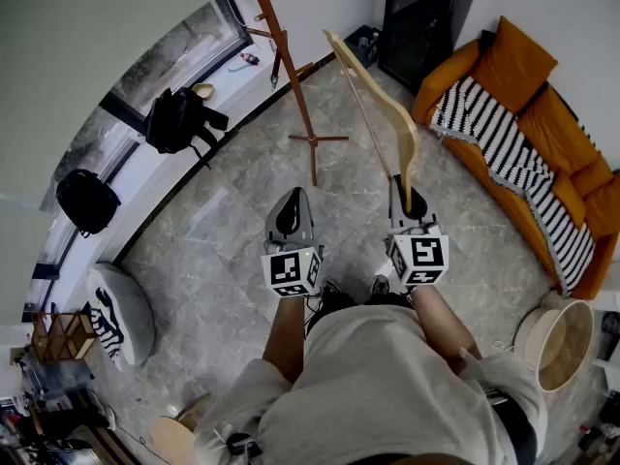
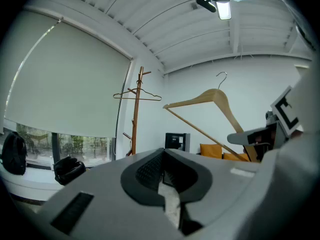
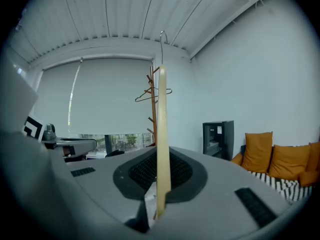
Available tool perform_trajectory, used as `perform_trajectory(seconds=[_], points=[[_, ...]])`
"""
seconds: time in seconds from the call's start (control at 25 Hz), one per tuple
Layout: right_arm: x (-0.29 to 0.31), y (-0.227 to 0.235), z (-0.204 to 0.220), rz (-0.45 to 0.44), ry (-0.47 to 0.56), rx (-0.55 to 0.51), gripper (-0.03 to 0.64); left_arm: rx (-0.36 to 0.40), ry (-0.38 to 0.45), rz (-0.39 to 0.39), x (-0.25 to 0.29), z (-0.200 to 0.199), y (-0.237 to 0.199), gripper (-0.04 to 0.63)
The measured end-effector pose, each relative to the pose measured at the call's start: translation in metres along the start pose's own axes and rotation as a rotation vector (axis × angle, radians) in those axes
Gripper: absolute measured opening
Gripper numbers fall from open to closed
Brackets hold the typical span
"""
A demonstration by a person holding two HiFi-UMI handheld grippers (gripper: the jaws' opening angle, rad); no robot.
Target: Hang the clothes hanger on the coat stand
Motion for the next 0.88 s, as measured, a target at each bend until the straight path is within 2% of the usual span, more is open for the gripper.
perform_trajectory(seconds=[0.48,0.88], points=[[0.001,-0.014,0.001,-0.043,0.038,-0.031,0.017,0.000,-0.008,0.000,-0.010,0.005,-0.014,0.009],[0.020,-0.047,0.001,-0.084,0.023,-0.054,0.017,-0.012,-0.013,-0.019,-0.022,0.007,-0.050,0.009]])
Point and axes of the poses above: the fingertips, and each gripper's own axes: x forward along the fingers, y to its right, z out of its underside, the point moved 7 cm from there along -x, backward along the fingers, and after that the axes turned 1 degree about -y, right-handed, at the moved point
